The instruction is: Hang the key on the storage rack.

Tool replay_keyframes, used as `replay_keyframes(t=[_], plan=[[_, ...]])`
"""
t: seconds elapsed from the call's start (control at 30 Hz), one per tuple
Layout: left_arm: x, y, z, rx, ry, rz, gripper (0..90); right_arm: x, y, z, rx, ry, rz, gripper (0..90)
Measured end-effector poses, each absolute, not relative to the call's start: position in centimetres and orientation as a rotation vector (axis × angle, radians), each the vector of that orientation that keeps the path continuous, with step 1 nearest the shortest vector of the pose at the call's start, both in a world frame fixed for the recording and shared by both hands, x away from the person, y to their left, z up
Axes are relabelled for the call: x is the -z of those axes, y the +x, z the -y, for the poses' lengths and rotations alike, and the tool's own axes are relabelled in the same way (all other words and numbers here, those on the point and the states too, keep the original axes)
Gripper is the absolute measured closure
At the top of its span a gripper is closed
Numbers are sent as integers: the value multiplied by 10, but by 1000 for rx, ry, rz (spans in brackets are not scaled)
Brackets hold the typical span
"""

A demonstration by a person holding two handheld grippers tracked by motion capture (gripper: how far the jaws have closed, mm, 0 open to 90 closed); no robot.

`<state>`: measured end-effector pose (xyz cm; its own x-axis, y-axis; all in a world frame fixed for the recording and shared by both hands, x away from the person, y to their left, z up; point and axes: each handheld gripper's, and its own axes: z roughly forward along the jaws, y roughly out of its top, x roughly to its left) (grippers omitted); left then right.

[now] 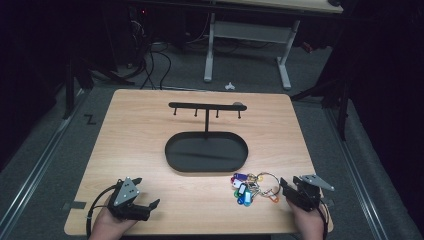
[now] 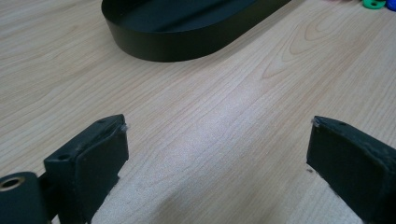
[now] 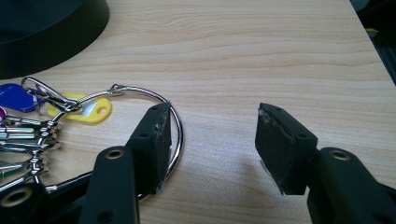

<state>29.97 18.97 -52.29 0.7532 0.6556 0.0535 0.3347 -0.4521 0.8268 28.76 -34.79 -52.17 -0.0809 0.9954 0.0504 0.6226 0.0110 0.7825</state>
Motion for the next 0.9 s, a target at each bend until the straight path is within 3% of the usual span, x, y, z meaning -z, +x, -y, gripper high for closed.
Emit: replay_keyframes(t=[0.9], plan=[[522,300,-192,-454,2069,-740,77,510,283,337,-937,1559,-1810,444]])
